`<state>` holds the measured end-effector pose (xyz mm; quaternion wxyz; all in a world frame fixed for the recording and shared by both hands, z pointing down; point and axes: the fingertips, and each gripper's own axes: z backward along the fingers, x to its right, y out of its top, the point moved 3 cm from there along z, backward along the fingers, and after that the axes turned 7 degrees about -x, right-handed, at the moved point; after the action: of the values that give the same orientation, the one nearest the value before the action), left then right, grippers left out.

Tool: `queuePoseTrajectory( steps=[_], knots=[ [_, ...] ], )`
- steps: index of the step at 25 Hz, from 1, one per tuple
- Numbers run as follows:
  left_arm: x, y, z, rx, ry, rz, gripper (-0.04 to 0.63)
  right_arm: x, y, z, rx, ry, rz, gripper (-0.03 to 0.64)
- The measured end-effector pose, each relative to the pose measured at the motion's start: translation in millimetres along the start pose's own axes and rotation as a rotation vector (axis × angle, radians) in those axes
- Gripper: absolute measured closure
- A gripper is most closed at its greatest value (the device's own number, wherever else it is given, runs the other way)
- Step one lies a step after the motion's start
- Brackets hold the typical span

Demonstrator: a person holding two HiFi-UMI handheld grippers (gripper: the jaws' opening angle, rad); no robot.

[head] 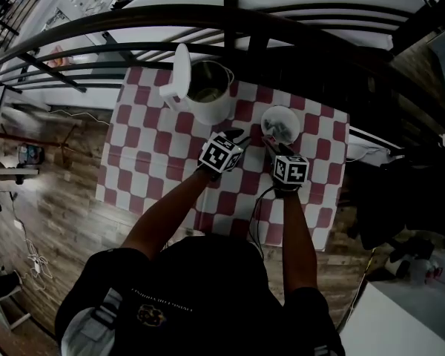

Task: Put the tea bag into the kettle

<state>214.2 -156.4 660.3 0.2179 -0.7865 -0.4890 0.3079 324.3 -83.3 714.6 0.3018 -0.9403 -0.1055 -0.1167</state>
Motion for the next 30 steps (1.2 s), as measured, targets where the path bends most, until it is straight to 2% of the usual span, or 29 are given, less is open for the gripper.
queuePoseTrajectory(
  steps=[1,2,3,6,11,20,25,30],
  knots=[
    [-1,0,2,0.006,0.011,0.001,0.489,2,0,-3,-0.006,-0.013,0.013,0.433],
    [-2,-1,4,0.013,0.025,0.0,0.533,1,0,-3,-0.005,-0.021,0.038,0.603],
    [-3,-1,7,0.022,0.038,-0.001,0.591,-3,2,1,0.008,-0.022,0.072,0.607],
    [-8,-3,17,0.042,0.068,0.01,0.591,-17,7,20,0.08,-0.018,0.147,0.607],
    [-12,-10,31,0.054,0.1,0.03,0.591,-25,6,36,0.118,-0.027,0.151,0.607],
    [0,-12,54,0.084,0.115,0.018,0.591,-40,11,56,0.16,-0.025,0.163,0.607],
    [2,-6,75,0.128,0.136,0.017,0.591,-52,17,72,0.193,-0.021,0.17,0.607],
    [-4,0,101,0.183,0.186,0.051,0.591,-64,31,88,0.244,-0.008,0.182,0.607]
  ],
)
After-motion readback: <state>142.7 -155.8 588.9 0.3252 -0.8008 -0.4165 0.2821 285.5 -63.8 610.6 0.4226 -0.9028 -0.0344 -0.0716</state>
